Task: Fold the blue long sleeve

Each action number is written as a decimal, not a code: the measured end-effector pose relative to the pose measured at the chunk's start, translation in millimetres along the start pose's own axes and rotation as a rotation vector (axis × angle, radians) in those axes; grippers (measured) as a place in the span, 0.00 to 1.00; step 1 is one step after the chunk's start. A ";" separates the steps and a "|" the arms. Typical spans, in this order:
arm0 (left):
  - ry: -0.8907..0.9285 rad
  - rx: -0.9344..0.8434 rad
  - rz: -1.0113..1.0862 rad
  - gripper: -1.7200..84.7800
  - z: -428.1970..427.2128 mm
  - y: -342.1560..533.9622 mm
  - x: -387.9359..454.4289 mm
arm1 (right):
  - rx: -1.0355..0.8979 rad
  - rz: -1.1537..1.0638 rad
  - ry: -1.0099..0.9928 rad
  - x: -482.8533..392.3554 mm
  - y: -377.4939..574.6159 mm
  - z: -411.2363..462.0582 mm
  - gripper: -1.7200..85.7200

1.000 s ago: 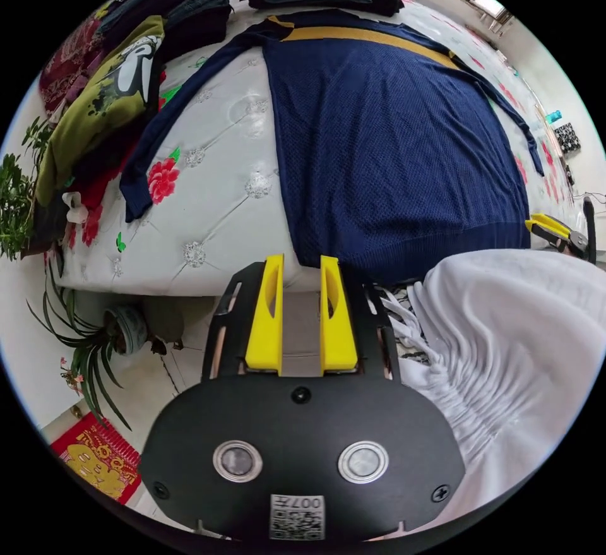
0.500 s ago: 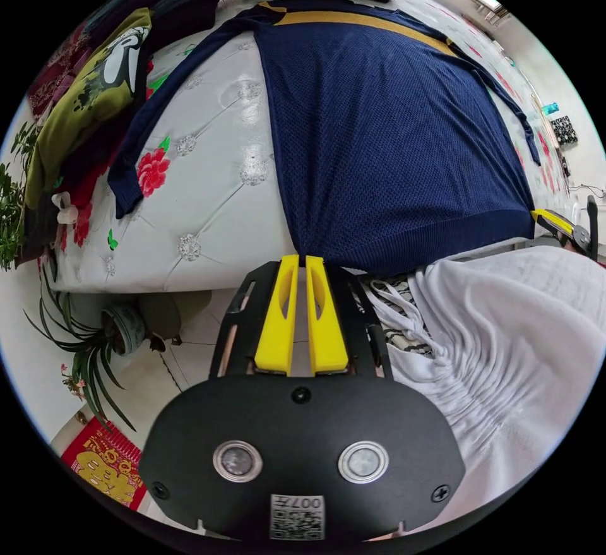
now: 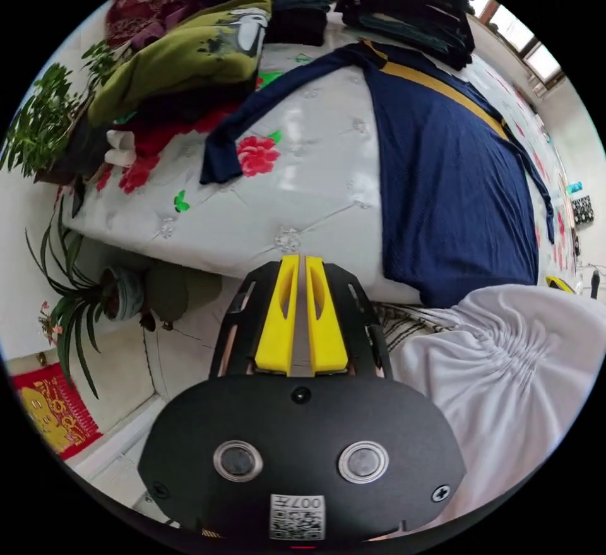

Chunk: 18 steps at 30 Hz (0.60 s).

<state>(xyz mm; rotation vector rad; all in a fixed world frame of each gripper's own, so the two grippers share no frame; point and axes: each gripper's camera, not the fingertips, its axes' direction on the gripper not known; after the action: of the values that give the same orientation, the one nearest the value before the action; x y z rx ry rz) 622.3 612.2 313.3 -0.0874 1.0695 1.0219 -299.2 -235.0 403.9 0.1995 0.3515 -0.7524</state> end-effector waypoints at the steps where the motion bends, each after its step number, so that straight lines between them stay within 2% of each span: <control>1: -0.023 0.026 -0.057 0.06 -4.9 -0.1 -23.7 | 0.029 0.037 -0.019 4.5 1.0 -6.5 0.03; 5: -0.001 0.098 -0.267 0.13 -11.1 -14.9 -105.6 | 0.104 0.111 -0.116 11.3 -2.4 -20.4 0.03; 9: -0.002 0.128 -0.290 0.15 -4.4 -44.7 -136.9 | 0.169 0.089 -0.169 -4.1 -14.8 -32.6 0.03; 13: -0.078 0.023 -0.245 0.10 32.2 -82.9 -149.1 | 0.182 0.048 -0.210 -26.4 -24.7 -36.3 0.02; 14: -0.064 0.042 -0.212 0.06 35.0 -86.2 -152.1 | 0.182 0.043 -0.213 -29.4 -25.4 -36.4 0.02; 18: -0.043 0.056 -0.188 0.04 27.8 -92.3 -156.8 | 0.166 0.010 -0.233 -44.7 -25.1 -36.7 0.02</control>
<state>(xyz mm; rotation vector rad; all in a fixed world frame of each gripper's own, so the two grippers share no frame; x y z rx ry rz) 693.7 472.8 409.9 -0.1181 1.0297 0.8212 -355.7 -213.7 385.8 0.2665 0.0670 -0.7860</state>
